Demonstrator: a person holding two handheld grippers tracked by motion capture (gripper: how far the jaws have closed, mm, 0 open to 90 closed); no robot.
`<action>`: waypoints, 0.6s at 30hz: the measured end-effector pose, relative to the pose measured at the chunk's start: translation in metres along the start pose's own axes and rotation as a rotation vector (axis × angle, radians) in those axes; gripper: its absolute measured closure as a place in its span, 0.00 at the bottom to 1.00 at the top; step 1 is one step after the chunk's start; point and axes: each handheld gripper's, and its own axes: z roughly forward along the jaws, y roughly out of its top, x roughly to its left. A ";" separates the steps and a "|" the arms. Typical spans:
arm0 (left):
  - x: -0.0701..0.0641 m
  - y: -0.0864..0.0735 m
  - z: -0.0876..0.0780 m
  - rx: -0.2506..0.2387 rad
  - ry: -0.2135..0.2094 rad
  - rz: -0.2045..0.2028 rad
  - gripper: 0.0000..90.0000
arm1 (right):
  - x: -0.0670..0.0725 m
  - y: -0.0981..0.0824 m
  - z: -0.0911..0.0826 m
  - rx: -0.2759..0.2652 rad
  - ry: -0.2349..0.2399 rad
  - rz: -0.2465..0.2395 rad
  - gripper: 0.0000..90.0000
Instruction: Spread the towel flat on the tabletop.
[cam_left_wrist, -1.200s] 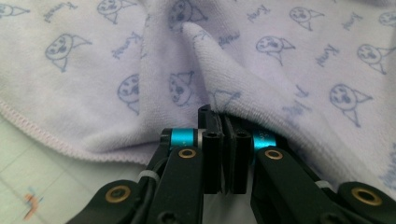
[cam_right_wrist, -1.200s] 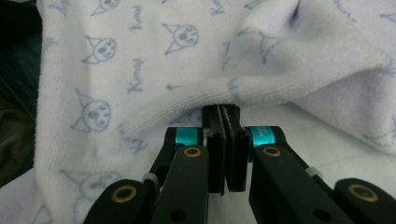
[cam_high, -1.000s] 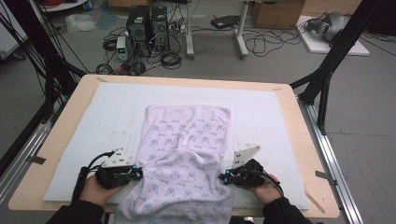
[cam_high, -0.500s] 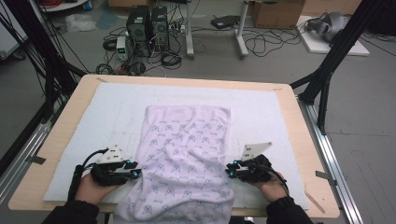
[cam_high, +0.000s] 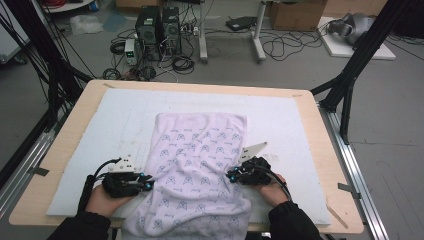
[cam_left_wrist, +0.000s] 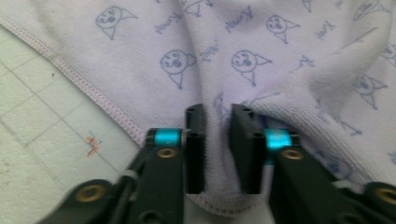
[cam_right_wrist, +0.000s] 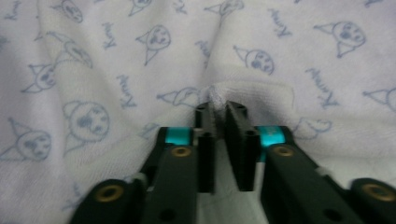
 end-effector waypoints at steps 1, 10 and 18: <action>-0.001 0.000 -0.001 0.001 0.007 0.011 0.91 | -0.001 0.000 -0.001 0.003 0.000 -0.008 0.96; 0.003 0.008 -0.016 -0.045 0.059 0.002 0.92 | 0.002 -0.016 -0.054 0.032 -0.076 -0.019 0.96; 0.005 0.004 -0.009 -0.003 0.056 -0.017 0.68 | 0.000 -0.026 -0.060 -0.053 -0.070 0.014 0.76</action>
